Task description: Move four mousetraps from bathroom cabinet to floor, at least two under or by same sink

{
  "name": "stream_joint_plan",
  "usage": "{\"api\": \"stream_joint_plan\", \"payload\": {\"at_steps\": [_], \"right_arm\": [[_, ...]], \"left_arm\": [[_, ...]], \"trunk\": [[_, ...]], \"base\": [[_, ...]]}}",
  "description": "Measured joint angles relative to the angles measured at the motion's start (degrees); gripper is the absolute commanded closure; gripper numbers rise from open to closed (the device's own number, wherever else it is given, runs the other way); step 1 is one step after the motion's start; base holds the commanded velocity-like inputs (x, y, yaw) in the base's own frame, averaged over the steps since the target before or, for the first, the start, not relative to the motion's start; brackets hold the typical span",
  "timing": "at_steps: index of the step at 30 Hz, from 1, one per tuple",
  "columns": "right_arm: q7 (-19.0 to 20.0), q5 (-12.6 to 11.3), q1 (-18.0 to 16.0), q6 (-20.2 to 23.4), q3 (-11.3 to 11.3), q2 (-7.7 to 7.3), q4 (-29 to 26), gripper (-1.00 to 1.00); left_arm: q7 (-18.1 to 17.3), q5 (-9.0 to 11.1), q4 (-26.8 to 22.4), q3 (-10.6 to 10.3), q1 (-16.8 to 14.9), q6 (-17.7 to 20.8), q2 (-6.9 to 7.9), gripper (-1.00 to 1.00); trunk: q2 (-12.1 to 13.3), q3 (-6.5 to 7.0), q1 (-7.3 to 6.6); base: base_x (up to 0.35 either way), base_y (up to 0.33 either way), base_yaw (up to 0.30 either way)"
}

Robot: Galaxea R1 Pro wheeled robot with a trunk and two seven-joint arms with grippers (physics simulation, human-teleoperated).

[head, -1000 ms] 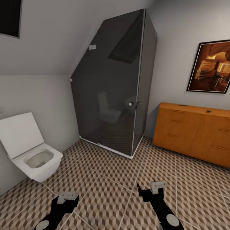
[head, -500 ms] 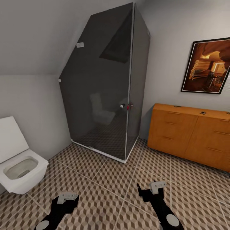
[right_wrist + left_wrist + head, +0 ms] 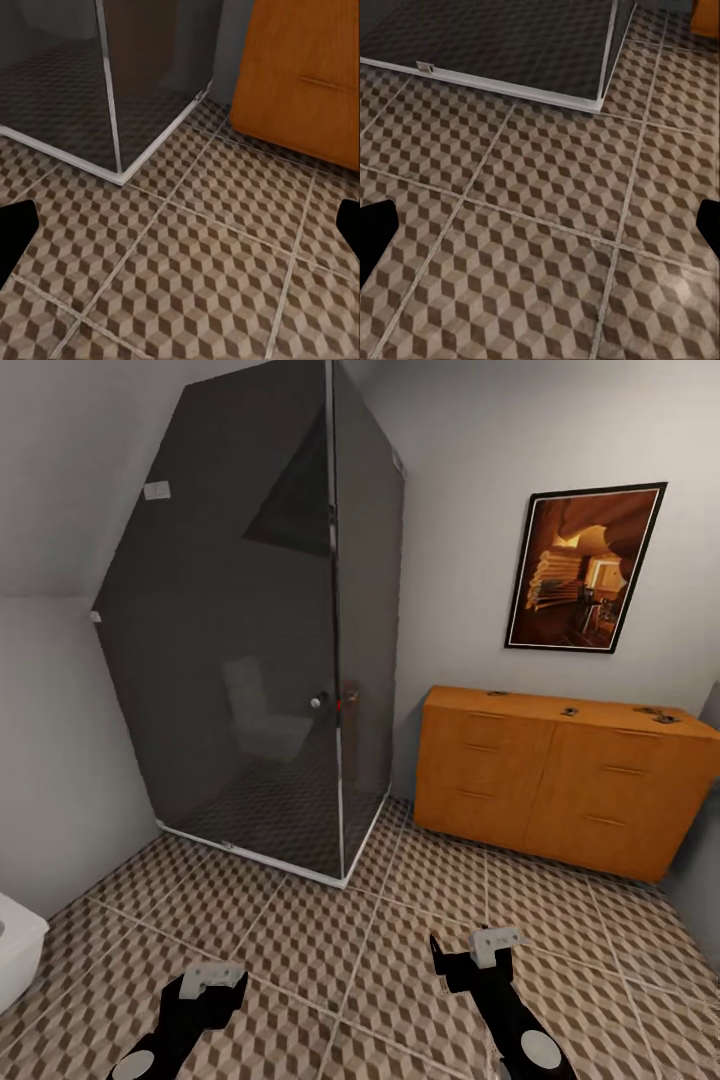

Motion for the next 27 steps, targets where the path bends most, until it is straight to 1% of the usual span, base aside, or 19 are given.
{"api": "stream_joint_plan", "payload": {"at_steps": [27], "right_arm": [[0.0, 0.0, 0.0, 0.0, 0.0, 0.01, 0.0, -1.0]], "left_arm": [[0.0, 0.0, -0.1, 0.0, 0.0, 0.0, 0.0, -1.0]], "trunk": [[0.0, 0.67, 0.0]], "base": [[0.256, -0.211, -0.26]]}}
